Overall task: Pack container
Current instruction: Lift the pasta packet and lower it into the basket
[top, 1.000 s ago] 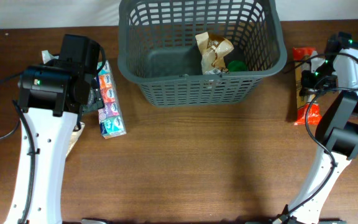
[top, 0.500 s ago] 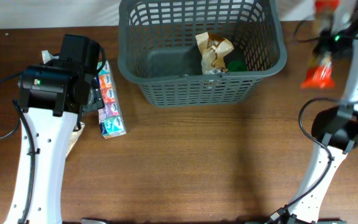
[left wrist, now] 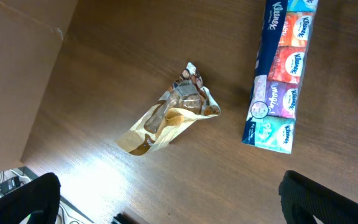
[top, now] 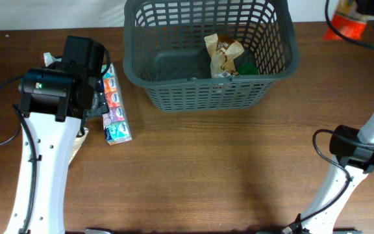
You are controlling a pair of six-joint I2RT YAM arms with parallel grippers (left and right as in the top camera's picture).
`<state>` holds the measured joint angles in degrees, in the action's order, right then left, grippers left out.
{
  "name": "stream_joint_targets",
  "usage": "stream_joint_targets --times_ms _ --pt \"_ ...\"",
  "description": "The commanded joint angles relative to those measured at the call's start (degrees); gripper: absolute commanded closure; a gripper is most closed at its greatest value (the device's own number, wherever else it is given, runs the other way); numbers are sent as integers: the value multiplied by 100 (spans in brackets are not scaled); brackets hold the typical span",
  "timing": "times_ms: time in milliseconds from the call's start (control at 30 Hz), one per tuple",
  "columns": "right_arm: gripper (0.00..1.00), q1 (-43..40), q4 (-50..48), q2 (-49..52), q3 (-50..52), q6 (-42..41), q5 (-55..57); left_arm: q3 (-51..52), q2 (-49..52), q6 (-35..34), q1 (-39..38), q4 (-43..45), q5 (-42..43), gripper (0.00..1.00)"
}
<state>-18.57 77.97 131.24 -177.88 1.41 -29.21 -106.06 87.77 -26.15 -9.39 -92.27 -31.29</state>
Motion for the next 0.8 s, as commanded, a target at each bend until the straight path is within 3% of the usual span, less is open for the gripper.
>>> stream_joint_targets --times_ms 0,167,400,767 --pt "96 389 -514 -546 -212 -192 -1519 9 42 11 24 4 4 0" --pt "96 1093 -1056 -557 -205 -190 -2000 9 42 11 24 0 4 0" --pt "96 2157 -881 -437 -195 313 -1768 9 42 11 24 4 2 1" --pt "96 3259 -149 -433 1047 1311 1305 9 42 11 24 4 2 0"
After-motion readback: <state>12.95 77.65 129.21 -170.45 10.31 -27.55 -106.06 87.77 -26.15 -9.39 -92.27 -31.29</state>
